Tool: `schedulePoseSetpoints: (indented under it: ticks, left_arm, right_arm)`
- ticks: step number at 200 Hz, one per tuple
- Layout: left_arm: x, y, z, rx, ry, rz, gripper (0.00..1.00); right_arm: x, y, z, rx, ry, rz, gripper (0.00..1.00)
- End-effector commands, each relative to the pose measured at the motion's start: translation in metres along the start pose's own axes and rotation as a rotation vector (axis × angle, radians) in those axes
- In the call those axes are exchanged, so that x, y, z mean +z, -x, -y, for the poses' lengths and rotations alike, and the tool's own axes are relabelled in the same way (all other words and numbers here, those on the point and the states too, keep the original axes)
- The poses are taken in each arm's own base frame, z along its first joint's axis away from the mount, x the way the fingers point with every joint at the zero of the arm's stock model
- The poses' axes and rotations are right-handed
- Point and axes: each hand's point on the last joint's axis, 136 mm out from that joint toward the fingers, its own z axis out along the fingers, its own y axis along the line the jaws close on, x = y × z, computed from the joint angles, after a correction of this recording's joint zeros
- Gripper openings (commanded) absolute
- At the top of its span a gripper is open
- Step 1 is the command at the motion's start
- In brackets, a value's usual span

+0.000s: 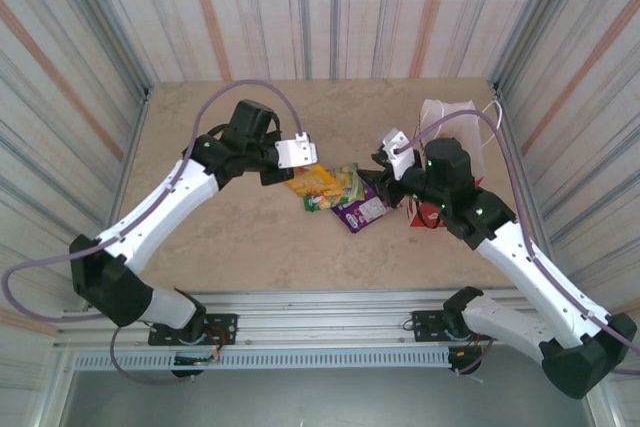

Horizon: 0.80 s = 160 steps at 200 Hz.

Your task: Place the snacks into the paper bag

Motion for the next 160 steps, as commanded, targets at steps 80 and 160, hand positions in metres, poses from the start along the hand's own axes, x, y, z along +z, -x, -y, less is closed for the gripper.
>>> schedulePoseSetpoints:
  ticks: [80, 160]
  left_arm:
    - [-0.064, 0.026, 0.056, 0.121, -0.184, 0.047, 0.0]
    - [-0.072, 0.046, 0.091, 0.198, -0.286, 0.122, 0.0]
  right_arm:
    - [0.013, 0.008, -0.043, -0.176, 0.234, -0.029, 0.58]
    - [0.017, 0.008, -0.061, -0.264, 0.346, -0.032, 0.73]
